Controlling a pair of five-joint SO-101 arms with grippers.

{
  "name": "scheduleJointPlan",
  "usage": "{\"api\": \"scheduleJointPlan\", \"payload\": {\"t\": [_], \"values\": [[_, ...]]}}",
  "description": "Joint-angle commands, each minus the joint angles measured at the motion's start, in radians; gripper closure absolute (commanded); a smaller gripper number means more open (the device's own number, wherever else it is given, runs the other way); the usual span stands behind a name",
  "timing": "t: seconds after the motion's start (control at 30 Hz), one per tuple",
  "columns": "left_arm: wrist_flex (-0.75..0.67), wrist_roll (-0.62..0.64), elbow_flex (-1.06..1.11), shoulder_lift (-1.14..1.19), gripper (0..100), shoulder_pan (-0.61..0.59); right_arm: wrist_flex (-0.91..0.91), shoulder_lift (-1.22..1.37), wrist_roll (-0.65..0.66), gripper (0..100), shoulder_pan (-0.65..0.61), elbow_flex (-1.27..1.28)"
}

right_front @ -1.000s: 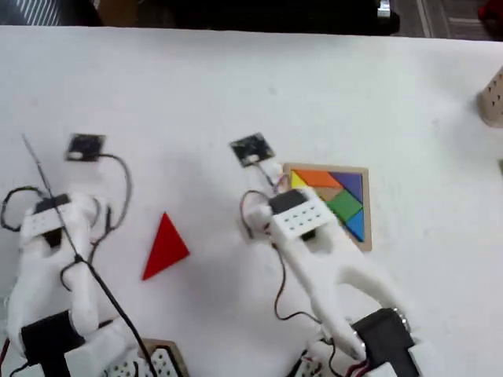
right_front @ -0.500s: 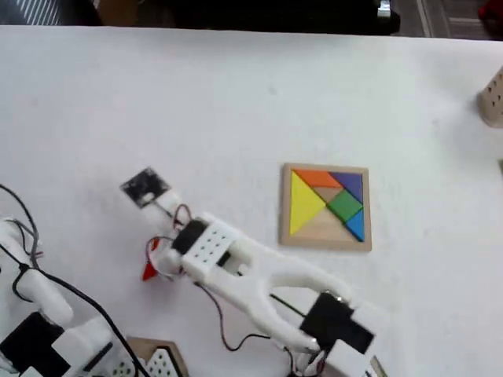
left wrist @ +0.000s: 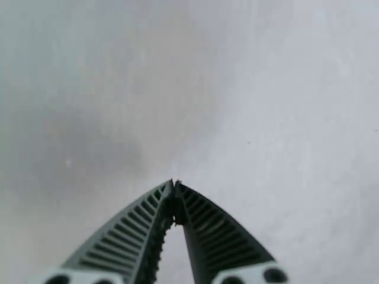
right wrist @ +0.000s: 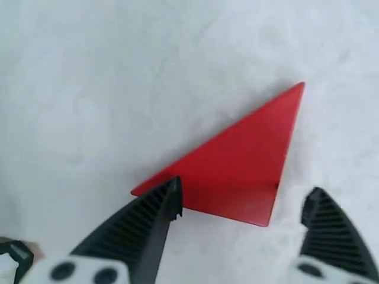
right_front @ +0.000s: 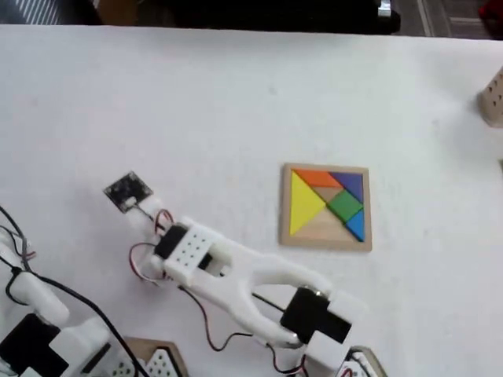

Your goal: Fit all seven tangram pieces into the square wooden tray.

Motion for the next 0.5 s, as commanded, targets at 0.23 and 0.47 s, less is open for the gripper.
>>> {"api": "scheduleJointPlan", "payload": {"t": [0.23,0.47], "values": [[-0.058,0.025,-0.015,-0.005,98,0.019,-0.019,0.013,-0.061,56.9,0.016,-0.032],[-0.064,0.021,-0.002,-0.005,98,0.062,-0.047,0.022,-0.078,56.9,0.027,-0.063]]}}
